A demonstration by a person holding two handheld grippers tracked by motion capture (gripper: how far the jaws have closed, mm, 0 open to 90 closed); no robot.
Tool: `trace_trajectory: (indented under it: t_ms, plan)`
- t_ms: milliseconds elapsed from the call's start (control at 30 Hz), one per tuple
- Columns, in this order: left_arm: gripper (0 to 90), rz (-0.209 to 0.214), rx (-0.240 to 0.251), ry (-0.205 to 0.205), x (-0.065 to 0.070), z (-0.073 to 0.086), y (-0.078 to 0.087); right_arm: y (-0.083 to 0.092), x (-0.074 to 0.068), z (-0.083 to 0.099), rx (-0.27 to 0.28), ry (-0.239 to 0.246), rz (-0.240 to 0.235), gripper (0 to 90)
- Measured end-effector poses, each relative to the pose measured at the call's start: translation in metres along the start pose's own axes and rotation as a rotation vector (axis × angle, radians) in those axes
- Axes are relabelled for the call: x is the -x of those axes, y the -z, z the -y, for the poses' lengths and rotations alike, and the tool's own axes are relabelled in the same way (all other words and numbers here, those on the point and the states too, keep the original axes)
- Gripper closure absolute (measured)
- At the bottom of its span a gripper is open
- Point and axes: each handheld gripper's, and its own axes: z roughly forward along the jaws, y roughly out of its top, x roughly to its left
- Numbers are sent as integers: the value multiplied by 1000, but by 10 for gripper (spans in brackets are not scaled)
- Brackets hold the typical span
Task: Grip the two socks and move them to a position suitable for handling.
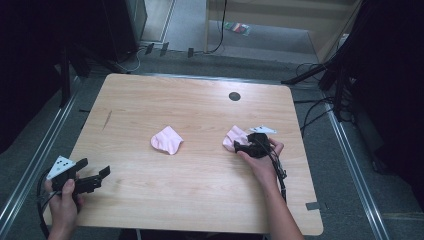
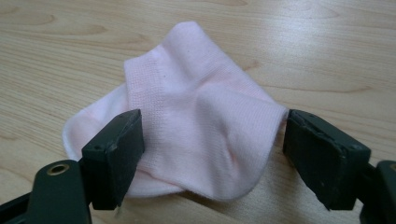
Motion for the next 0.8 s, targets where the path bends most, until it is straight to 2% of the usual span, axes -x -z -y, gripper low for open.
trace_trajectory:
  t_ms: [33,67,100,133,233,367,500,533,667,800]
  plan:
    - [66,0,-1,-1,0,0,0,0,0,0,0,1,3,214]
    - [66,1,-2,-2,0,0,0,1,-2,1,7,-1,6,282]
    - [66,0,-2,-3,0,0,0,1,-2,1,7,-1,6,282]
    - [67,1,-2,-4,0,0,0,2,-4,2,14,8,-1,326]
    - [67,0,-2,-5,0,0,0,2,-4,3,20,4,-4,342]
    - [66,-1,0,0,0,0,0,5,-3,1,15,-13,-3,311]
    - [66,1,-5,-5,0,0,0,13,-4,-2,96,-28,-5,311]
    - [66,1,-6,-4,0,0,0,14,-6,-3,109,-16,-19,310]
    - [66,2,-4,-1,0,0,0,10,-18,-8,97,32,-51,303]
    - [67,2,-5,-4,0,0,0,6,-26,-12,110,43,-68,299]
